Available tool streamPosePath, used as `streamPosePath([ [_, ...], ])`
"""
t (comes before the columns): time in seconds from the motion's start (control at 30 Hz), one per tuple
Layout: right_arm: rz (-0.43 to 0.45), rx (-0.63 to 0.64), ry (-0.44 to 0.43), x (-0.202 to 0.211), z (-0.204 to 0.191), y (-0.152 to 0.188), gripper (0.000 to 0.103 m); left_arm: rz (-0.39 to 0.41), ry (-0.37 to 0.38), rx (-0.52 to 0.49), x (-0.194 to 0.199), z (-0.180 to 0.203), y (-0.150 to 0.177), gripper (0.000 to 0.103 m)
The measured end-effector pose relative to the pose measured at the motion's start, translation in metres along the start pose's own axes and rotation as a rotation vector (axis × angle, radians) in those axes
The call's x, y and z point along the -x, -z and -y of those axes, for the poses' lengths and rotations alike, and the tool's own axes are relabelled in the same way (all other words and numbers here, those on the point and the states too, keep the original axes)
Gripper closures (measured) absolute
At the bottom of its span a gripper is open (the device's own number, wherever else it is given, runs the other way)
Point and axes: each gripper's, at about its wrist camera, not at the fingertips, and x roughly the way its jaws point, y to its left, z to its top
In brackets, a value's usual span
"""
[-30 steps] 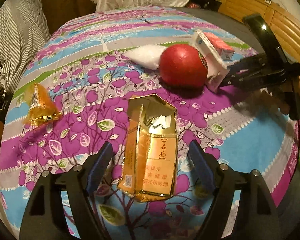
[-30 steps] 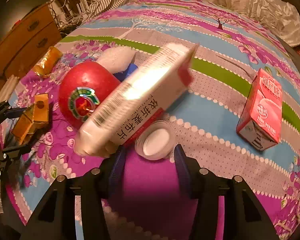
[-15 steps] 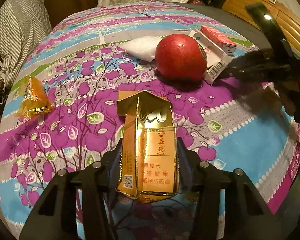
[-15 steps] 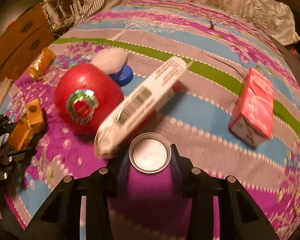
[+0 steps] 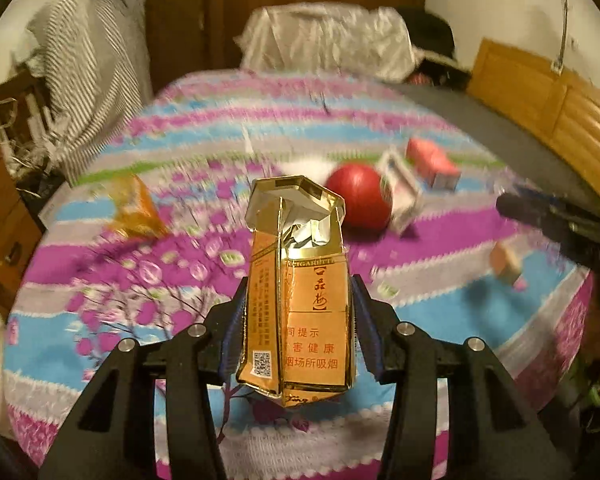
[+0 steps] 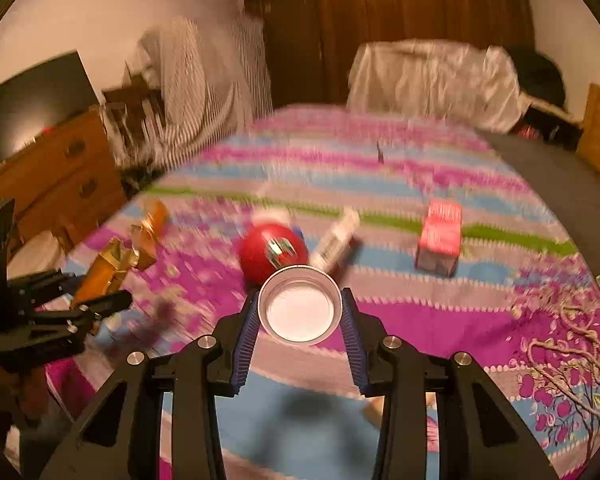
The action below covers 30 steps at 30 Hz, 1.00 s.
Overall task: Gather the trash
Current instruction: 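Lift the cigarette box with left tool while right tool grasps the white lid, then carry the cigarette box and white lid with both tools over the bucket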
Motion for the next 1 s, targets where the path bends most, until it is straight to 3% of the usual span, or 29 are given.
streamPosePath([
  [0.23, 0.222, 0.015, 0.117, 0.063, -0.045, -0.007, 0.062, 0.184, -0.089, 0.024, 0.062, 0.023, -0.009, 0.057],
  [0.33, 0.277, 0.005, 0.172, 0.084, -0.055, -0.007, 0.062, 0.247, -0.138, 0.029, 0.08, 0.037, -0.011, 0.057],
  [0.67, 0.305, 0.004, 0.229, 0.111, -0.071, 0.0, 0.062, 0.309, -0.188, 0.054, 0.103, 0.051, -0.013, 0.057],
  [1.0, 0.311, 0.057, 0.158, 0.111, -0.104, -0.018, 0.062, 0.336, -0.245, 0.118, 0.12, 0.013, -0.016, 0.057],
])
